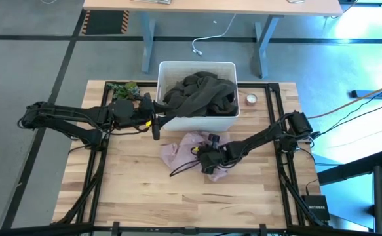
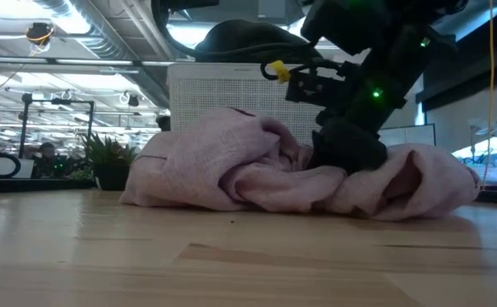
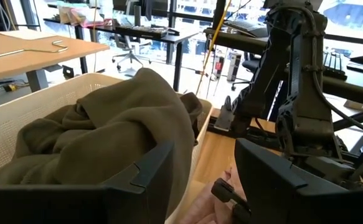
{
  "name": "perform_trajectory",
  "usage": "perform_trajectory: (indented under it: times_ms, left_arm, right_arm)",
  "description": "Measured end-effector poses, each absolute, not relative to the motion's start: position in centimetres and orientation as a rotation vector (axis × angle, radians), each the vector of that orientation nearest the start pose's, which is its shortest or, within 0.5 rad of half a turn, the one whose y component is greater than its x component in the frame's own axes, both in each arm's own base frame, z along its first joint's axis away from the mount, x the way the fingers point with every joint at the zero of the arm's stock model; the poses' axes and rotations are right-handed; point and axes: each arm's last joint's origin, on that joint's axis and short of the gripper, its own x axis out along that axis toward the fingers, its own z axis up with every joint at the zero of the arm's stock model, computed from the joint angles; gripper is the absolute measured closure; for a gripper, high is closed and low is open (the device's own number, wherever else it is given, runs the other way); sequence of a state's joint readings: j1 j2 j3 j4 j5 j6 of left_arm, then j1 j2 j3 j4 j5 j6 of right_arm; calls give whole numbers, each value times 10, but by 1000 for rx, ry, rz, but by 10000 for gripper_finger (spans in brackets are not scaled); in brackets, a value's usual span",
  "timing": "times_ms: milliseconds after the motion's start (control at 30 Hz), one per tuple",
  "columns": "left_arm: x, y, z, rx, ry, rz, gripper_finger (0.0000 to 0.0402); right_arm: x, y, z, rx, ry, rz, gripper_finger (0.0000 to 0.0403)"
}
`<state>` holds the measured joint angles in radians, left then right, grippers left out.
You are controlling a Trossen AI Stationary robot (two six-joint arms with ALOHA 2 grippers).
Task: Sort clothes
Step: Put the pink shirt in the white bin
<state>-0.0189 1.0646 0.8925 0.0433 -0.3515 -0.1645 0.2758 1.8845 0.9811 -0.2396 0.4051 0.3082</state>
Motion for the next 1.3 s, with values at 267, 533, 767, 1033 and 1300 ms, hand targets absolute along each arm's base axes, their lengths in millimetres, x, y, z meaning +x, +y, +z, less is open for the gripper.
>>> perform_trajectory:
  times_ms: [267, 533, 767, 1033, 1300]
  left_arm:
    - [238, 5, 339, -128, 108, 342, 237]
    - [238, 5, 339, -130, 107, 342, 237]
    - [238, 5, 339, -143, 99, 342, 237]
    - [238, 5, 340, -145, 91, 342, 237]
    - [238, 5, 341, -136, 78, 340, 237]
  right_arm:
    - [315, 96, 147, -187, 961, -284, 346]
    - [294, 114, 197, -214, 793, -297, 346]
    - [268, 115, 250, -247, 593, -373, 346]
    - [247, 98, 322, -268, 297, -442, 347]
    - [239, 68, 417, -280, 83, -547, 347]
